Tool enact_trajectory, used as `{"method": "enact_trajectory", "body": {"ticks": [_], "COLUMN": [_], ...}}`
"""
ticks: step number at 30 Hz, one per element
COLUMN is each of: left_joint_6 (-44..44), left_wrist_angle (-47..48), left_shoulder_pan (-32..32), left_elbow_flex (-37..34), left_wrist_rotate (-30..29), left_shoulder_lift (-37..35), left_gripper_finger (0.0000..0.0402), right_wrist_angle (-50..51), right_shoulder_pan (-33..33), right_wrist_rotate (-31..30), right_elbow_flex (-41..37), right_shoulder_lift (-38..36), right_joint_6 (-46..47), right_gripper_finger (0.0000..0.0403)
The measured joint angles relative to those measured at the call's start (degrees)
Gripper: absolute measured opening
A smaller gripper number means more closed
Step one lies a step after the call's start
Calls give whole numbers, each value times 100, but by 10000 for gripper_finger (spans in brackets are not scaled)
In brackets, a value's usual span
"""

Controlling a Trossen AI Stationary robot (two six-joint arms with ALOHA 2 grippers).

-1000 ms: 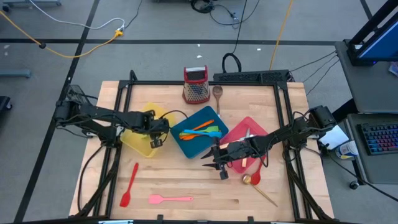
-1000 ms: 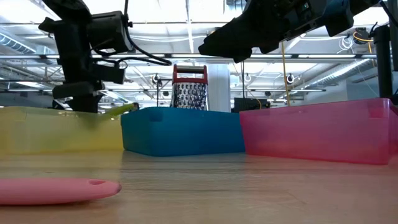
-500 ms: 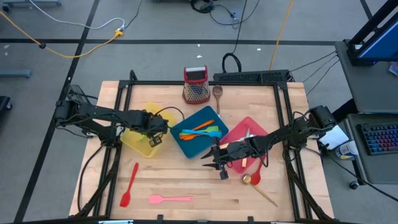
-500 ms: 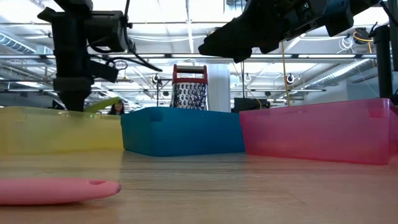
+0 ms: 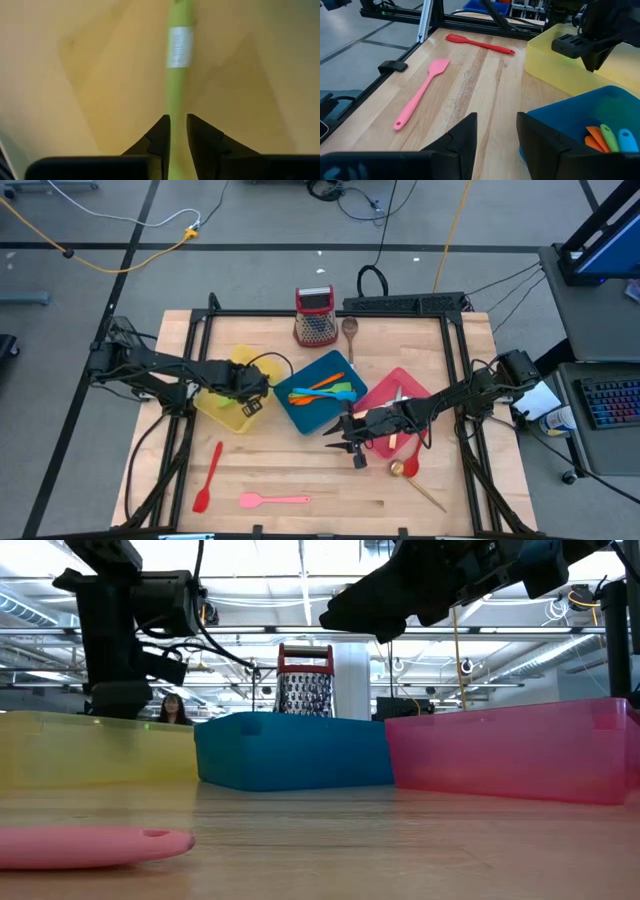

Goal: Pick & Place Kitchen Items
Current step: Put the gold serving spoon into the yellow bin

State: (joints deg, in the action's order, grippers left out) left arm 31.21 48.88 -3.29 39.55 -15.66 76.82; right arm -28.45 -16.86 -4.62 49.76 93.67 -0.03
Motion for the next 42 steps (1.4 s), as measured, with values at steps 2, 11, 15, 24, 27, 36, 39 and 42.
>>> {"method": "enact_trajectory", "body": {"ticks": [2,11,15,24,27,36,39,42], "left_joint_6": [29,63,63,245,265,251,279,307], "left_wrist_angle": [-5,-199,-286,-295,-349,-991,-1114,-1111], "left_shoulder_pan": [0,0,0,0,0,0,0,0], "left_elbow_flex": [-36,-57,-57,-57,-57,-57,-57,-57], "left_wrist_rotate": [-101,-247,-247,-247,-247,-251,-249,-250], "left_shoulder_lift": [0,0,0,0,0,0,0,0], "left_gripper_finger": [60,38,31,4,7,5,6,13], "right_wrist_angle": [0,0,0,0,0,0,1,0], "right_shoulder_pan": [0,0,0,0,0,0,0,0], "right_wrist_rotate": [0,0,0,0,0,0,-1,0], "right_elbow_flex": [0,0,0,0,0,0,0,0], "right_shoulder_lift": [0,0,0,0,0,0,0,0], "right_joint_6": [-4,-17,-19,-20,-20,-20,-59,-66], "right_gripper_finger": [130,130,130,130,130,130,130,130]}}
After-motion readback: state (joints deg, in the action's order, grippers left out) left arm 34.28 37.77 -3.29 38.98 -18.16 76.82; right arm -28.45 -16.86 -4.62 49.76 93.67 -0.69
